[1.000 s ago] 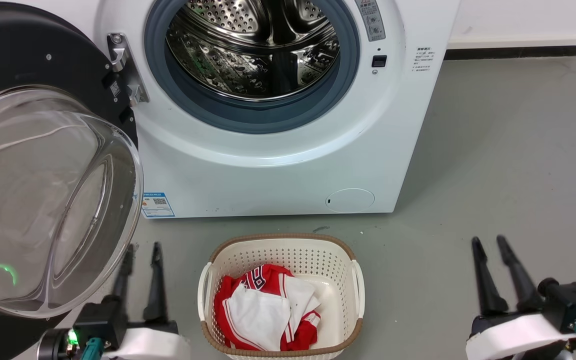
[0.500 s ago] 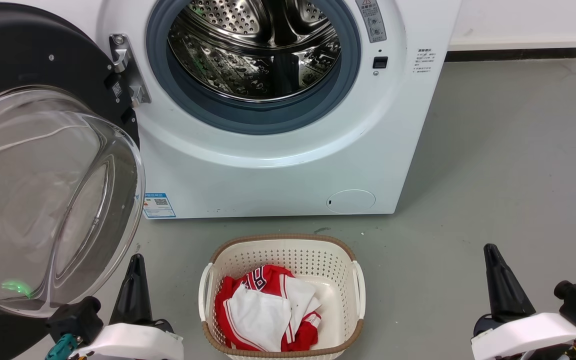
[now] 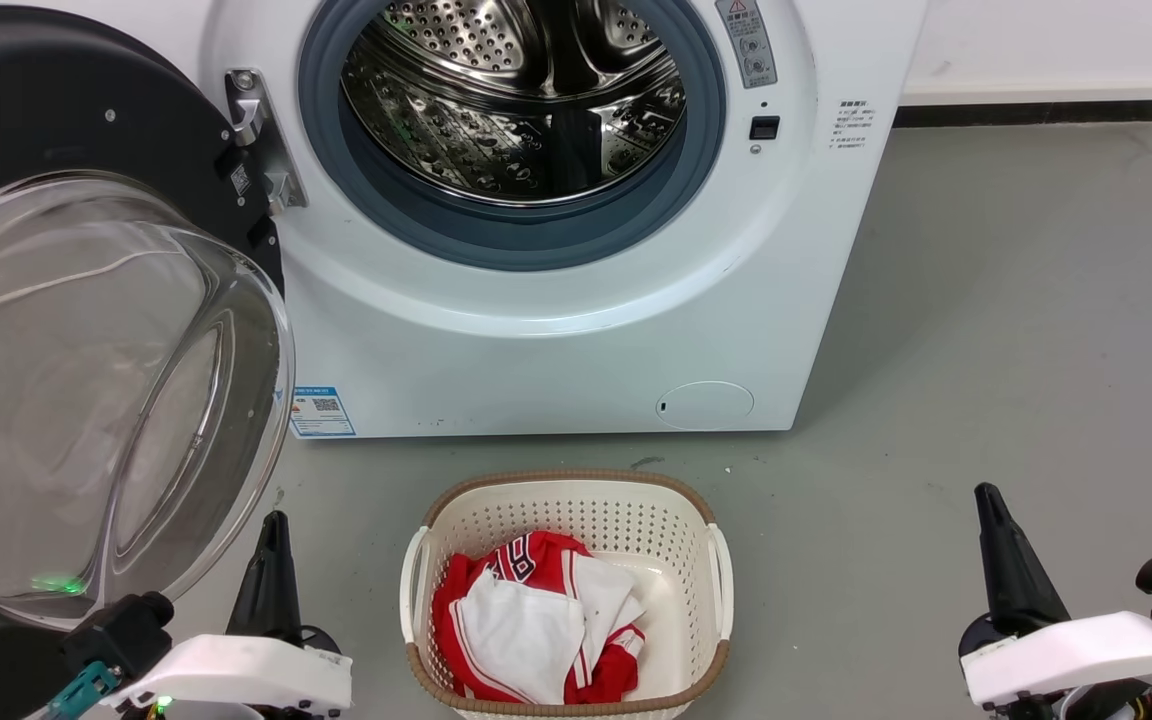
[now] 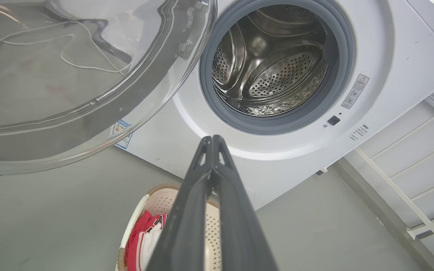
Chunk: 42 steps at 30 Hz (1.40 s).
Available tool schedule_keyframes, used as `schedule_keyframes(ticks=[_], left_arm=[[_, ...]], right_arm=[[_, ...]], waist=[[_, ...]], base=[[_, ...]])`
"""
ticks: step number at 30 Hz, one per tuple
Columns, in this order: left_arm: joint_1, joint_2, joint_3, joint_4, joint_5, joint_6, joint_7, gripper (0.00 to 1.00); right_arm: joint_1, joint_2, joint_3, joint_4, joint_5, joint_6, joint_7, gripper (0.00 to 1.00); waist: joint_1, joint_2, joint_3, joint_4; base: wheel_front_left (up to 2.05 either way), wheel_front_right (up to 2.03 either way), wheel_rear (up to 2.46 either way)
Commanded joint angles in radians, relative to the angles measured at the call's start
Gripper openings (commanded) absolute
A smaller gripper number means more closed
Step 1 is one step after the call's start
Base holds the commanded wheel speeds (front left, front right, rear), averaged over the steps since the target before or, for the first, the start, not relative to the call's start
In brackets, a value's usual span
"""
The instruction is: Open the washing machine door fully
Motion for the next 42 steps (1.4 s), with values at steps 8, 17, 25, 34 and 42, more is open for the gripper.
schedule_keyframes(ticks=[8,17,25,34,42], left_arm=[[-0.042,0.002,0.013,0.007,-0.142,-0.017,0.032,0.00],[-0.055,0.002,0.021,0.023,-0.265,-0.028,0.062,0.00],[-0.066,0.002,0.028,0.037,-0.366,-0.038,0.087,0.00],[-0.076,0.002,0.035,0.051,-0.471,-0.048,0.113,0.00],[-0.086,0.002,0.041,0.063,-0.556,-0.056,0.134,0.00]], right_arm=[[-0.042,-0.012,-0.006,0.009,0.146,0.000,0.021,0.00],[-0.056,-0.015,-0.011,0.028,0.269,0.000,0.042,0.00],[-0.066,-0.016,-0.017,0.042,0.367,0.000,0.059,0.00],[-0.076,-0.016,-0.024,0.058,0.470,0.000,0.078,0.00],[-0.086,-0.016,-0.030,0.072,0.553,0.000,0.094,0.00]], waist=[[0.0000,0.0000,-0.002,0.002],[0.0000,0.0000,-0.004,0.005],[0.0000,0.0000,-0.006,0.007],[0.0000,0.0000,-0.008,0.010],[0.0000,0.0000,-0.010,0.012]], base=[[0.00,0.00,0.00],[0.00,0.00,0.00],[0.00,0.00,0.00],[0.00,0.00,0.00],[0.00,0.00,0.00]])
